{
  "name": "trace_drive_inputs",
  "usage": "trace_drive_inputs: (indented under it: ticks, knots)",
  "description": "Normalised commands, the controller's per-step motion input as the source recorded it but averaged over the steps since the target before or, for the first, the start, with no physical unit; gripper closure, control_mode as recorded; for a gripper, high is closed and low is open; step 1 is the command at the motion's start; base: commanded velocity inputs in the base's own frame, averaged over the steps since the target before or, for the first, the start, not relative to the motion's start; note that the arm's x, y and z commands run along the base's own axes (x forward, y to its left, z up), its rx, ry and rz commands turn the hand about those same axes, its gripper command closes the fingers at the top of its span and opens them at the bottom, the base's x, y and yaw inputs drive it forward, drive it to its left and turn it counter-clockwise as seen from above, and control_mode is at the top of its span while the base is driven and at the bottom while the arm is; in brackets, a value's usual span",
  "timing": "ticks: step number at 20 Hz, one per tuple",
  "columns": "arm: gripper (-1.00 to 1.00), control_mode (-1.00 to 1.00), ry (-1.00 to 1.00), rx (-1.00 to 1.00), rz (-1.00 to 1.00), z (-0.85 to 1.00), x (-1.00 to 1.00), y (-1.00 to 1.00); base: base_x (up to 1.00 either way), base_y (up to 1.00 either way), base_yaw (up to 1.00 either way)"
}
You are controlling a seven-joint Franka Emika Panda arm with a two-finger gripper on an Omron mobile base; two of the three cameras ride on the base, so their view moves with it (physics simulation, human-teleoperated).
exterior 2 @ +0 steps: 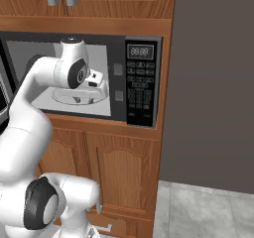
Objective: Pick the cup of tea, navigate to the dining table, and place it on the saucer.
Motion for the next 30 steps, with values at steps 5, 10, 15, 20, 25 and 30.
trace_drive_inputs:
  ticks: [5,10,15,20,25,30]
  knots:
    - [-1.0,-1.0,-0.01,0.0,0.0,0.0,-0.15,0.0,0.0,0.0,0.0]
    - [-1.0,-1.0,-0.17,0.0,0.0,0.0,-0.39,0.21,0.0,0.0,0.0]
    - [-1.0,-1.0,-0.19,0.0,-0.02,0.0,-0.04,0.58,0.0,0.0,0.0]
    - [-1.0,-1.0,-0.05,0.0,-0.06,0.0,0.36,0.44,0.0,0.0,0.0]
    - [-1.0,-1.0,-0.01,0.01,-0.03,-0.01,0.55,0.01,0.0,0.0,0.0]
    - [-1.0,-1.0,-0.06,0.0,0.0,-0.07,0.49,-0.01,0.0,0.0,0.0]
